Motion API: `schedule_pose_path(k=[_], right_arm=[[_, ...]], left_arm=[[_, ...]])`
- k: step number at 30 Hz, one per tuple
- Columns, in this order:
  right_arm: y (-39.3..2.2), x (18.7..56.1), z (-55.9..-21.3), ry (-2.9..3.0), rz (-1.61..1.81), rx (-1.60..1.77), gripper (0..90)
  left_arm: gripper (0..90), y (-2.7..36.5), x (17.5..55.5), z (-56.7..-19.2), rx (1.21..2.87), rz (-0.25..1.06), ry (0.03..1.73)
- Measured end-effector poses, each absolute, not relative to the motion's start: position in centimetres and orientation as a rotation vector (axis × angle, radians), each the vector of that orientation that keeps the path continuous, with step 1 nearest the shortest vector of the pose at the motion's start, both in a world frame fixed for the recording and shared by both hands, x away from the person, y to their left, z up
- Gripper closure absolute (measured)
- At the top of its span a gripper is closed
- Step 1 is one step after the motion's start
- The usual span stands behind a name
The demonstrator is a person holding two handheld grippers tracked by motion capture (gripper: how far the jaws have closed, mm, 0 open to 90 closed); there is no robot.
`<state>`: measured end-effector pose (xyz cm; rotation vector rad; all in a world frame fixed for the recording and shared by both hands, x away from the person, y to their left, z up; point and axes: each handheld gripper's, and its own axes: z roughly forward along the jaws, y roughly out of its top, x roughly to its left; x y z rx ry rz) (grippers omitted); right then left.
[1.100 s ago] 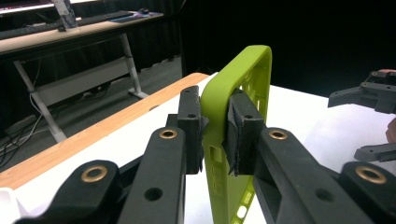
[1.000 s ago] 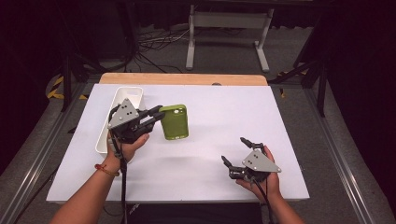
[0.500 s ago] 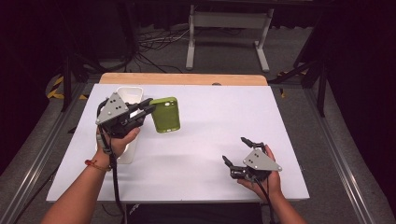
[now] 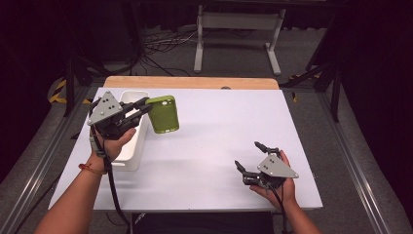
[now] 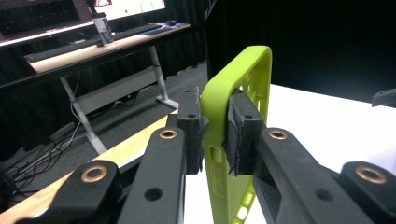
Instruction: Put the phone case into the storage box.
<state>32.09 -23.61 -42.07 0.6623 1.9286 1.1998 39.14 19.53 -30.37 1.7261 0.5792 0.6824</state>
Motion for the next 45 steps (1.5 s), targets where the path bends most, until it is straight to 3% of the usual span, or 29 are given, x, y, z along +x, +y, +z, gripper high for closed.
schedule_pose_path(k=[45], right_arm=[[-23.5,32.3,-42.3,1.962,1.172,0.665,14.9]], left_arm=[[78.3,24.4,40.7,-29.2,1.685,0.774,0.664]])
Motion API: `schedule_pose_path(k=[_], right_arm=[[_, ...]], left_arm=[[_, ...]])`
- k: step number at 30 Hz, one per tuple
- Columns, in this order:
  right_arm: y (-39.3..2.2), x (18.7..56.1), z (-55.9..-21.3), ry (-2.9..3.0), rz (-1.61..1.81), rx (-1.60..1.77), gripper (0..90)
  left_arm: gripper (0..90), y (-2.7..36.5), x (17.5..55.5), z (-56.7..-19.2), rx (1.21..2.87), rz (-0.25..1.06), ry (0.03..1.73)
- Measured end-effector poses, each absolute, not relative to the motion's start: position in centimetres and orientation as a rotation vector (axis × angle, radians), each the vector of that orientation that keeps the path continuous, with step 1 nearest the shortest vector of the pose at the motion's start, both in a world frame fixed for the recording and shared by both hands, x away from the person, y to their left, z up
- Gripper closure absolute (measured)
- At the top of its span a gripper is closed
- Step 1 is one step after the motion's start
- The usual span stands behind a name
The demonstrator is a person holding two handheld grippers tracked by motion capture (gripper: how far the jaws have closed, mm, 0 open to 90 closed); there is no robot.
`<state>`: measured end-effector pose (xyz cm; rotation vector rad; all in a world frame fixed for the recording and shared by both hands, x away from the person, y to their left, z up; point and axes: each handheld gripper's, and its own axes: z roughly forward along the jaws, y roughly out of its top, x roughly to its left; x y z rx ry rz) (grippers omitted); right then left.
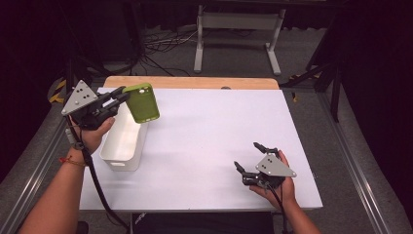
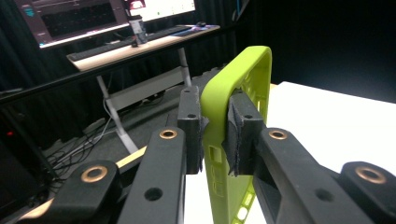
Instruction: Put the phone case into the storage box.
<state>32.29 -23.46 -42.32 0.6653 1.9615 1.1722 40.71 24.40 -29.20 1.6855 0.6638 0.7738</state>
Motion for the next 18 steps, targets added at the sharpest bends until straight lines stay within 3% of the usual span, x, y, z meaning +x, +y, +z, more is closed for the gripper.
schedule_pose_path(k=[18], right_arm=[[-23.6,32.4,-42.2,1.955,1.181,0.678,14.9]], left_arm=[[78.3,27.3,43.7,-29.0,1.696,0.819,0.704]])
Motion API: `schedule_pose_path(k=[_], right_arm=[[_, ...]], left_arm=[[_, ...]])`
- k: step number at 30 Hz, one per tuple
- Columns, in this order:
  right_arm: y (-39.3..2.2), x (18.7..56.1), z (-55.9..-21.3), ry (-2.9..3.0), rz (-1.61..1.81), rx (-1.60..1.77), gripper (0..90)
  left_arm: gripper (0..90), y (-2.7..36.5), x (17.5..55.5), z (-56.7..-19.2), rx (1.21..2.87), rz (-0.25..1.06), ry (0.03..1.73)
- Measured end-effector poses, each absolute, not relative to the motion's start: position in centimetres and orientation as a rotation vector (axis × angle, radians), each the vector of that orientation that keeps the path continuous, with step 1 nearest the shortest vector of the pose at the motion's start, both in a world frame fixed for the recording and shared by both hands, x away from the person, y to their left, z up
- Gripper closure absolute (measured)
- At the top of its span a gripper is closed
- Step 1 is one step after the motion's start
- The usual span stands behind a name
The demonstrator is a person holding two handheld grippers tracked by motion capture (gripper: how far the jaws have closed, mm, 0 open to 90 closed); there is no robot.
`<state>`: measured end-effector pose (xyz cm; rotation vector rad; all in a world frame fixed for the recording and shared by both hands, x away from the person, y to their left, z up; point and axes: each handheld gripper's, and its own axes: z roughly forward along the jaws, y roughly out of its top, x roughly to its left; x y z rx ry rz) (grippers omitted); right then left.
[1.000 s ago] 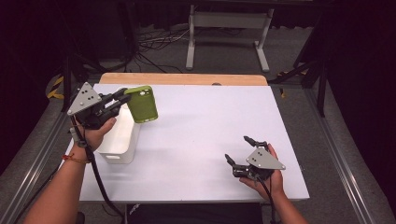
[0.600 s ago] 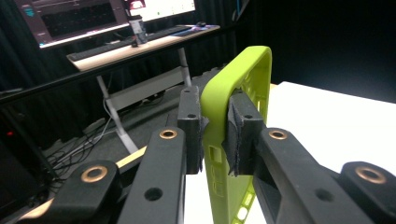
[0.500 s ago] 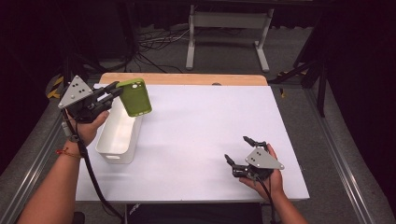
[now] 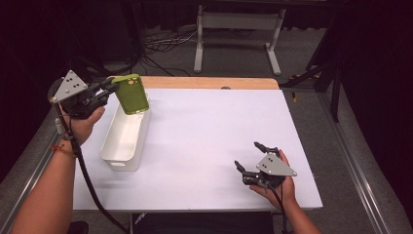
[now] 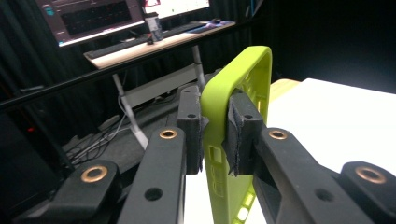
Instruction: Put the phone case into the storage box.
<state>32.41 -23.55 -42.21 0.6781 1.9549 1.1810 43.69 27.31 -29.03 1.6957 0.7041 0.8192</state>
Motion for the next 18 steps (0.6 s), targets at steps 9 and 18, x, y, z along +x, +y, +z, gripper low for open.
schedule_pose_path(k=[9,18], right_arm=[[-23.7,32.4,-42.2,1.952,1.174,0.688,14.9],[-23.7,32.6,-42.4,1.965,1.168,0.689,14.9]], left_arm=[[78.3,27.8,45.5,-29.5,1.731,0.845,0.730],[78.3,28.7,46.9,-30.4,1.731,0.849,0.772]])
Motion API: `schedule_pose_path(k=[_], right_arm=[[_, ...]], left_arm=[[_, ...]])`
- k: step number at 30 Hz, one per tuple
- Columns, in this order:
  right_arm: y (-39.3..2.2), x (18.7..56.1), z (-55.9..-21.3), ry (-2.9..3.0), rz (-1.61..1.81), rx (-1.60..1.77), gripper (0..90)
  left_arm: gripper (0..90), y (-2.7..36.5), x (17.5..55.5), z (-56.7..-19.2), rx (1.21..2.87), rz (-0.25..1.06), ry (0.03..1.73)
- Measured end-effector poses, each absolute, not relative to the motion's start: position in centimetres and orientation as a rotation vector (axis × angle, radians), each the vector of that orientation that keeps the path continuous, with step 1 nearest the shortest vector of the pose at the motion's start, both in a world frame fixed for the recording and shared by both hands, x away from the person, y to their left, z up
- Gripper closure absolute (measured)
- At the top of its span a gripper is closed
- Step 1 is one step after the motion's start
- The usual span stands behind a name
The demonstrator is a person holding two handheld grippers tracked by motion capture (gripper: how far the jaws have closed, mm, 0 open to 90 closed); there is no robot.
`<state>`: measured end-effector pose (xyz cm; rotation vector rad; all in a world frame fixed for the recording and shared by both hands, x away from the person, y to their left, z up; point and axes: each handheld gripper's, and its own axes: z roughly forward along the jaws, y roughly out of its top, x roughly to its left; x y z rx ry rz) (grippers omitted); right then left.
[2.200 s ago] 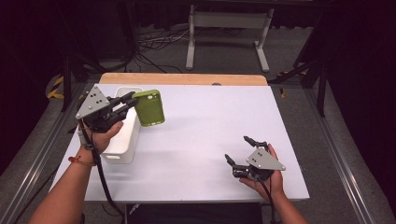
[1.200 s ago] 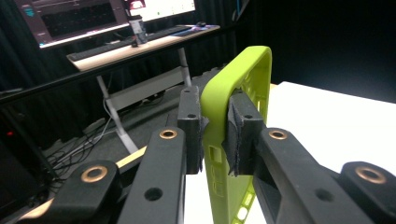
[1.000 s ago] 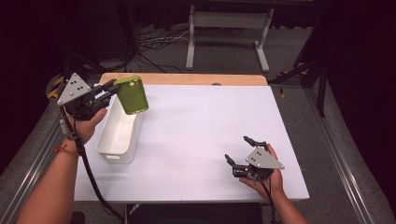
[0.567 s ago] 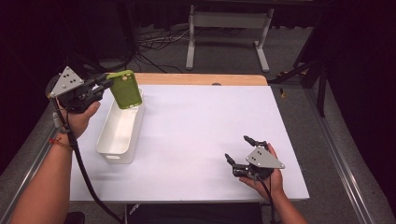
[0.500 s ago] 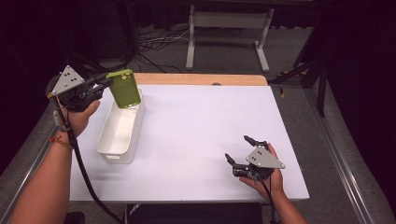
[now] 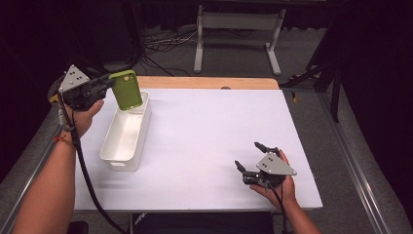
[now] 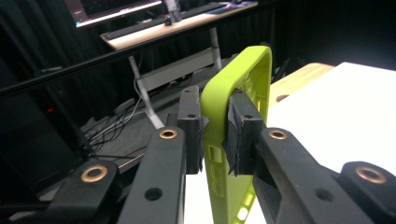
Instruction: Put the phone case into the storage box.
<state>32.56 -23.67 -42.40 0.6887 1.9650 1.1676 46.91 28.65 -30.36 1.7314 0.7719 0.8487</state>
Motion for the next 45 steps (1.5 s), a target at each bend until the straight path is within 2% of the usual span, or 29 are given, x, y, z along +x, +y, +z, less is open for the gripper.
schedule_pose_path(k=[26,45], right_arm=[[-23.6,33.1,-42.9,1.989,1.135,0.702,14.9],[-23.4,33.2,-43.5,2.022,1.109,0.708,14.9]], left_arm=[[78.3,28.3,50.8,-34.8,1.834,0.817,0.793],[78.2,27.7,52.4,-37.9,1.837,0.828,0.800]])
